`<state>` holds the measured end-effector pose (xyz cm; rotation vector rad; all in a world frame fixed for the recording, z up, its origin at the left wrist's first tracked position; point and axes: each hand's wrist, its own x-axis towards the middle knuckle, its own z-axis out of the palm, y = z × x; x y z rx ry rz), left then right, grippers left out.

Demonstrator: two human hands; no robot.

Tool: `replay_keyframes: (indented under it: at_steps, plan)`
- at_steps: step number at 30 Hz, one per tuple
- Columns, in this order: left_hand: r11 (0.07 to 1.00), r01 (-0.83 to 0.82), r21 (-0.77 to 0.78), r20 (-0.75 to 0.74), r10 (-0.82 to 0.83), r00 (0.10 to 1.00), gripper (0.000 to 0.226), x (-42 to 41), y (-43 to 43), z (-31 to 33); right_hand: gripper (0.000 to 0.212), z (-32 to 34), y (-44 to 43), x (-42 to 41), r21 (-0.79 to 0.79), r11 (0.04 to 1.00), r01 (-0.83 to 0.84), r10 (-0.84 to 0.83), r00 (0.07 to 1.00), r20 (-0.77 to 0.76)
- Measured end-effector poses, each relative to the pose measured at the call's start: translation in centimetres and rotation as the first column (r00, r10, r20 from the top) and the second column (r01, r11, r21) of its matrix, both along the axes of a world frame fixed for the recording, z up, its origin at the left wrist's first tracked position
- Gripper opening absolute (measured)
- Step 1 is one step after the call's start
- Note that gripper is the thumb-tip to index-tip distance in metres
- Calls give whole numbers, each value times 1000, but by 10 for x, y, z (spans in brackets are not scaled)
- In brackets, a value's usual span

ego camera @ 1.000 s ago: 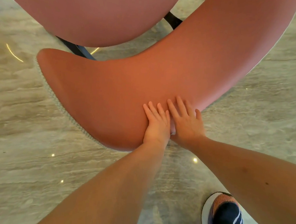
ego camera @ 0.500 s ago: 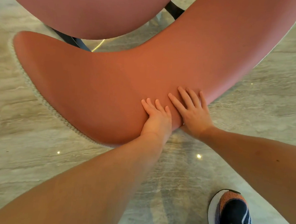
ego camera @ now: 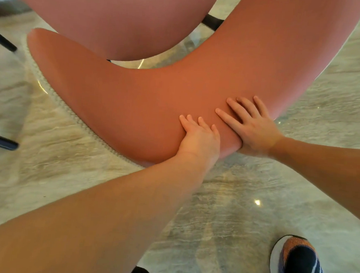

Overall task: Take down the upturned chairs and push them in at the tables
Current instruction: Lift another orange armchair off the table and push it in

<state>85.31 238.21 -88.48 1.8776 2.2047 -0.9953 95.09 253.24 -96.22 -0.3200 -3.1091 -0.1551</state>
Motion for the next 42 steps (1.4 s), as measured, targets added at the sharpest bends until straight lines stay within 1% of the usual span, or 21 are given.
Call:
replay_keyframes:
  at_steps: [4, 7, 9, 12, 14, 16, 19, 21, 25, 29, 32, 34, 36, 38, 42]
  plan:
    - [1000, -5, -8, 4, 5, 1000, 69, -9, -1, 33, 105, 27, 2, -5, 0, 1000, -14, 14, 1000, 4]
    - [1000, -8, 3, -6, 8, 1000, 69, -18, 0, 59, 103, 52, 5, -12, 31, 998, -54, 54, 998, -12]
    - [1000, -17, 16, -34, 17, 999, 72, -23, -1, 73, 106, 69, 8, -18, 50, 996, -68, 68, 998, 5]
    - [991, -63, 115, -80, 73, 994, 74, -26, -1, 89, 108, 97, 10, -29, 80, 994, -75, 72, 997, 38]
    - [971, -132, 197, -55, 145, 988, 69, -20, 4, 98, 106, 116, 10, -35, 97, 992, -86, 78, 993, 83]
    - [950, -165, 265, -42, 182, 982, 64, -16, 15, 104, 103, 135, 14, -42, 105, 990, -96, 86, 992, 96]
    - [913, -213, 348, -6, 229, 973, 58, -20, 25, 122, 102, 170, 20, -57, 88, 989, -120, 110, 988, 110]
    - [894, -242, 377, 18, 254, 967, 55, -31, 29, 141, 103, 195, 22, -67, 67, 991, -119, 111, 986, 123]
    - [893, -294, 342, 58, 292, 955, 59, -65, 34, 191, 104, 246, 31, -91, -10, 990, -141, 142, 984, 109]
    - [908, -307, 285, 73, 298, 952, 76, -98, 36, 239, 103, 287, 40, -114, -68, 982, -175, 179, 983, 52]
    - [921, -313, 232, 75, 304, 950, 92, -116, 37, 263, 98, 305, 67, -114, -22, 988, -156, 156, 988, 11]
    - [928, -309, 207, 84, 298, 951, 94, -124, 37, 273, 90, 321, 102, -111, 44, 994, -99, 100, 995, -9]
    - [931, -319, 178, 89, 307, 947, 94, -128, 36, 281, 84, 336, 131, -113, 98, 990, -101, 100, 995, 9]
    - [933, -328, 148, 80, 319, 944, 95, -130, 37, 286, 85, 347, 144, -117, 111, 983, -147, 142, 989, 49]
    - [932, -346, 103, 88, 338, 937, 95, -136, 43, 295, 91, 361, 163, -128, 89, 948, -305, 298, 951, 80]
